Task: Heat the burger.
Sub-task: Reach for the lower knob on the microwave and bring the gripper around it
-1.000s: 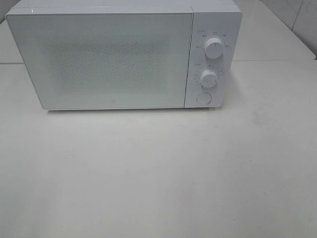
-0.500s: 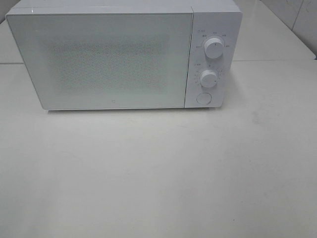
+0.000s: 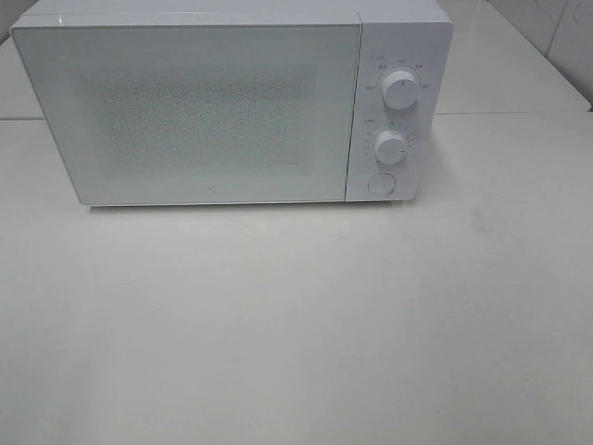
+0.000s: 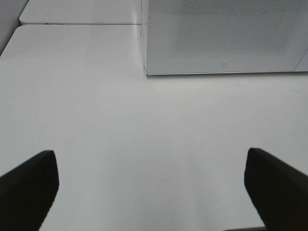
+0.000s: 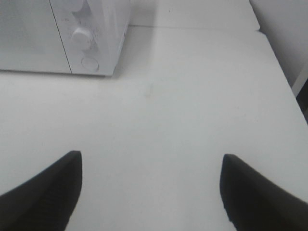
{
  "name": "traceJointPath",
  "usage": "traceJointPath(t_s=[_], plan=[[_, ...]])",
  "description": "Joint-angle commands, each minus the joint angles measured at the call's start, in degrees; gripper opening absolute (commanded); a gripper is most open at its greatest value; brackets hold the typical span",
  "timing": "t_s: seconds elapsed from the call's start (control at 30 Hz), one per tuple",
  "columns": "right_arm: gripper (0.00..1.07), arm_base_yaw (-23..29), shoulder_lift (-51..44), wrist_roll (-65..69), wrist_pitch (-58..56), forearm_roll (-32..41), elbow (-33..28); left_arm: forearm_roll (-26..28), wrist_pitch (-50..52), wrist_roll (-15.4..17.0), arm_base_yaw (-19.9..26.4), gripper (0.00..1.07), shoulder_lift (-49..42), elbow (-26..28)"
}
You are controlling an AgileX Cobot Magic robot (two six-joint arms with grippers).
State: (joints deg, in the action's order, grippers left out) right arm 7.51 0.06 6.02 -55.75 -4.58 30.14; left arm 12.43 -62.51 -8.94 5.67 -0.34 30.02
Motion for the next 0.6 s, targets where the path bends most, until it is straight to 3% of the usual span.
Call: traceJointPath(t_s=[0.03, 0.6], plan=[[0.76, 0.17, 2.18, -0.17, 5.50, -0.69, 1.32, 0.46, 0.74, 0.06, -0.17, 0.98, -1.26, -0.17], [0.76, 0.17, 22.06, -0.11, 30.08, -0.69, 1.38, 0.46, 0.74, 0.06, -0.17, 0.98, -1.26, -0.17]])
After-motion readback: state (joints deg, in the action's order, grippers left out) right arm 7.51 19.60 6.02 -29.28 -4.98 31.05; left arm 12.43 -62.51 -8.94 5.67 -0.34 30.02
